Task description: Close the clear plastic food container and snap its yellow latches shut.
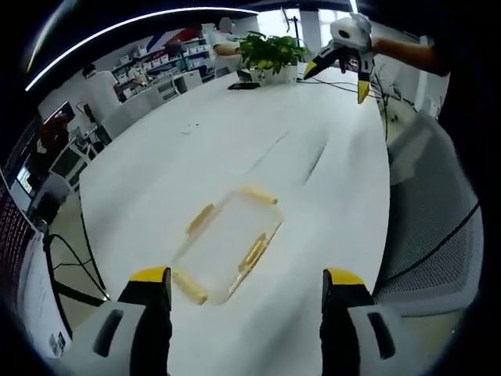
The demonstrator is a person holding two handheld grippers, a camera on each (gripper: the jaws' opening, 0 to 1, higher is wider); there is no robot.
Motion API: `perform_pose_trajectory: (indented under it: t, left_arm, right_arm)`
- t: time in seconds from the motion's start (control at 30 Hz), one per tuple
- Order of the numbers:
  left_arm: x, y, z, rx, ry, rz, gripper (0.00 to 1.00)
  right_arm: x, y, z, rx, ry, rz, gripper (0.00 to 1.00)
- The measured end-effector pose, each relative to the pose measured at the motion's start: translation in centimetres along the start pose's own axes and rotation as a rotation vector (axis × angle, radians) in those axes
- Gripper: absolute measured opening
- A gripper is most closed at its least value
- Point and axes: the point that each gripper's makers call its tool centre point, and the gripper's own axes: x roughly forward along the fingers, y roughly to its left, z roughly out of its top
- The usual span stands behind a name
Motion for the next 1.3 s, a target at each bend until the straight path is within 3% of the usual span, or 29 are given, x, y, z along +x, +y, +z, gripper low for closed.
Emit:
perform_pose_trajectory:
  t: [0.87, 1.3]
  left_arm:
    - [2.8, 4.3, -2.5, 0.124, 0.113, -0.053, 0.57]
    - [4.6, 5.7, -4.3, 0.228, 0.189, -0.112, 0.49]
  right_arm:
    - [6.1, 0.0, 3.0, -0.059, 0.028, 0.09, 0.64]
    - [9.7, 0.4, 4.9, -0.085, 0.035, 0.127, 0.6]
